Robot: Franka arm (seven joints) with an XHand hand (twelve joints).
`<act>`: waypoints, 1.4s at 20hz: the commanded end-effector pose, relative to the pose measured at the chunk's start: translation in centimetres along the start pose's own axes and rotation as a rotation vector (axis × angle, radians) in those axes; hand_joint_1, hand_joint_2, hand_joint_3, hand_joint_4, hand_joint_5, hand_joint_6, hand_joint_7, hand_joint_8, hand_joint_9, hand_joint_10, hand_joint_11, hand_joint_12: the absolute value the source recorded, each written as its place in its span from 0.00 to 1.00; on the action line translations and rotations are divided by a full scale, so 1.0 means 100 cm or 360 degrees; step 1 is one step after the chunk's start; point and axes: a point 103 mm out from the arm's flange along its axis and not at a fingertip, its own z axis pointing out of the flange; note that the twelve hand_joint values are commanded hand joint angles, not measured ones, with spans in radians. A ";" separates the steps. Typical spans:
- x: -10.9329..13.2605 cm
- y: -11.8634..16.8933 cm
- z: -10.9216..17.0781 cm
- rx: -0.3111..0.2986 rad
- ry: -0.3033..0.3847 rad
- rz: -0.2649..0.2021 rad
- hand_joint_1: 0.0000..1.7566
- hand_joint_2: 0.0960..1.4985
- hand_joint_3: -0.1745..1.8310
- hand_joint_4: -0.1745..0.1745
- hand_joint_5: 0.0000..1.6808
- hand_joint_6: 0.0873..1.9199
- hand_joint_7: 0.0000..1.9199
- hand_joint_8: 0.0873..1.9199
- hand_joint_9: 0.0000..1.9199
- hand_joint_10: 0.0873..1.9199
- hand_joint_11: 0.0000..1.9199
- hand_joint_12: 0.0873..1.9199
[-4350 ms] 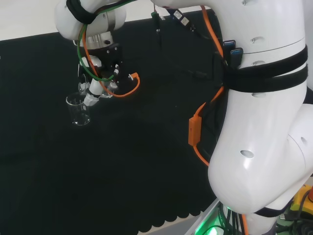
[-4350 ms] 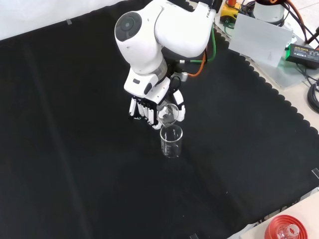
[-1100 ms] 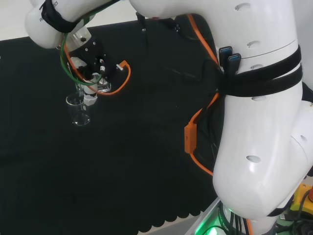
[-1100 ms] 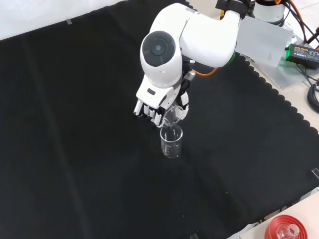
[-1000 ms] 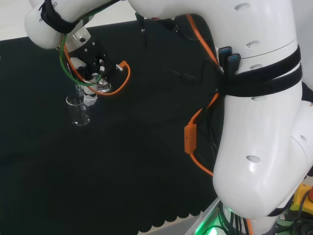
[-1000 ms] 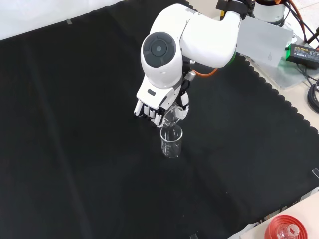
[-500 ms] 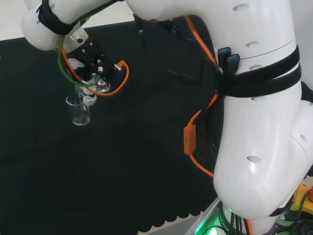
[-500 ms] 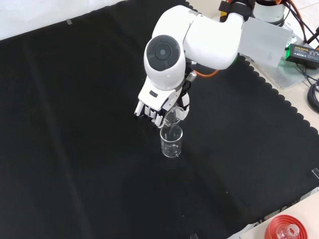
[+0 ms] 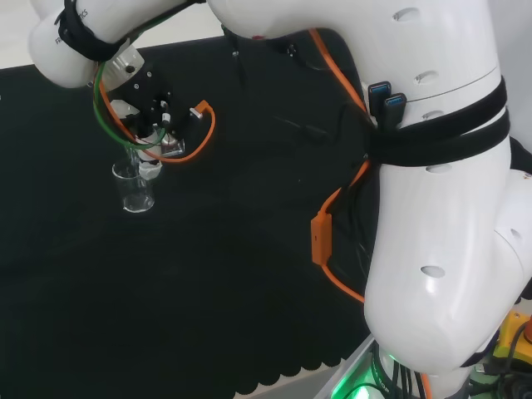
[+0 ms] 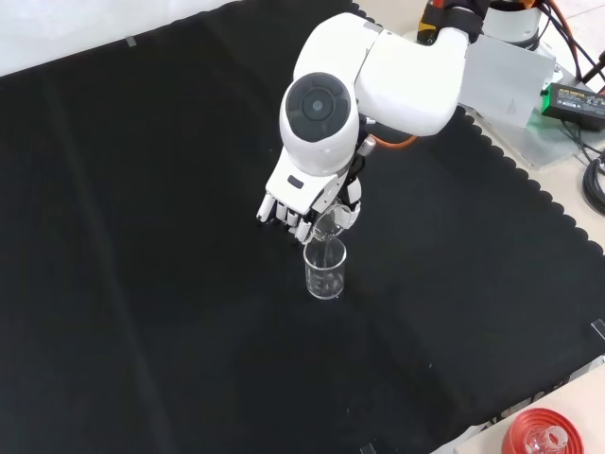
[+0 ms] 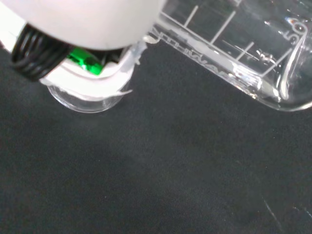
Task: Pour the water from the handheld beaker into the one on the table.
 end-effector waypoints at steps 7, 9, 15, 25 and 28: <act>0.000 -0.002 0.000 -0.0008 -0.0062 0.0010 0.75 0.27 0.52 0.56 0.81 0.27 0.88 0.00 0.62 0.18 0.34 0.60; 0.001 -0.002 -0.001 -0.0004 -0.0073 0.0015 0.75 0.27 0.52 0.56 0.81 0.27 0.88 0.00 0.62 0.18 0.34 0.60; 0.007 -0.002 -0.004 0.0016 -0.0106 0.0024 0.75 0.27 0.52 0.57 0.81 0.27 0.88 0.00 0.62 0.18 0.35 0.60; 0.008 -0.001 -0.004 0.0027 -0.0110 0.0024 0.75 0.27 0.52 0.57 0.81 0.27 0.88 0.00 0.63 0.18 0.35 0.60; 0.009 0.000 -0.005 0.0040 -0.0122 0.0036 0.75 0.27 0.52 0.57 0.81 0.27 0.88 0.00 0.63 0.18 0.35 0.60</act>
